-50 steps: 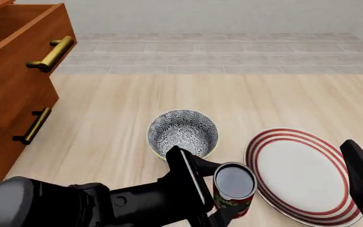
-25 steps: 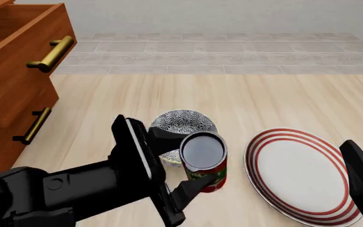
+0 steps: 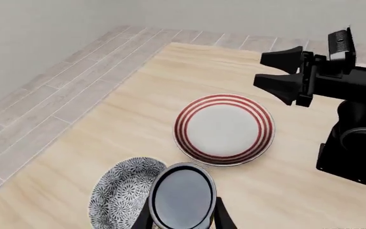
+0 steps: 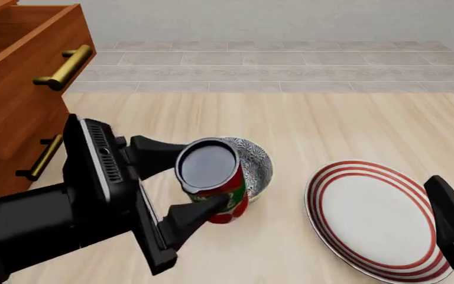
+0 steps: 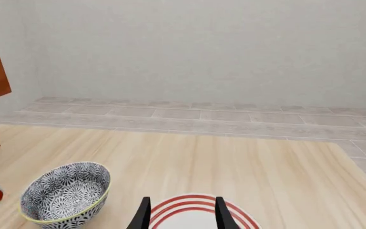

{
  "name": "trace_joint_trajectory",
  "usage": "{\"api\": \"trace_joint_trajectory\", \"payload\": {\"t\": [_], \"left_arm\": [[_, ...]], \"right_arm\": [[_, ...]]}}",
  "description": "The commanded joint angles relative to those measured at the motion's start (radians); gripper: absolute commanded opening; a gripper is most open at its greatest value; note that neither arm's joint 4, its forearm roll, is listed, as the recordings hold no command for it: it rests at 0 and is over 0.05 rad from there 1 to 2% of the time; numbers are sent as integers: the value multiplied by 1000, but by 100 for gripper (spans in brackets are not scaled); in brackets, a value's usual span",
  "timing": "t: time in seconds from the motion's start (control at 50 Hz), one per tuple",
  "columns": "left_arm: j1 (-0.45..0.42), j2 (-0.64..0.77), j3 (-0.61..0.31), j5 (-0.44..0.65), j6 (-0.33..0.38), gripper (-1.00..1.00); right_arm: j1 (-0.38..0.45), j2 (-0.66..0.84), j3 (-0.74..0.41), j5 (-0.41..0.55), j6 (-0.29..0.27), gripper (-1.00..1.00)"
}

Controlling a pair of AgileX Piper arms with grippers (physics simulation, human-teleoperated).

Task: Put the ketchup in the top drawer of the cabinet.

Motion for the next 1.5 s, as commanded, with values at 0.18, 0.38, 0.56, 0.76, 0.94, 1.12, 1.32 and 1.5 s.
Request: {"api": "trace_joint_trajectory", "payload": {"t": [0.18,0.38,0.56,0.76,0.94,1.12,1.32,1.5], "left_arm": [[123,-269,25,226,-10,-100],[173,-386,-22,384,11,-100],[209,-453,-49,506,20,-100],[232,-499,-129,634,41,-100],[250,-522,-246,758,32,-100],[275,-511,-359,864,24,-100],[367,-489,-520,1023,46,-100],[456,-475,-623,1116,94,-100]], "right_arm": [[0,0,1,-1,2,100],[-1,0,1,0,2,100],[1,0,1,-2,4,100],[-2,0,0,1,7,100],[-1,0,1,6,9,100],[-2,0,1,11,10,100],[-6,0,0,10,11,100],[-10,0,1,14,13,100]]}}
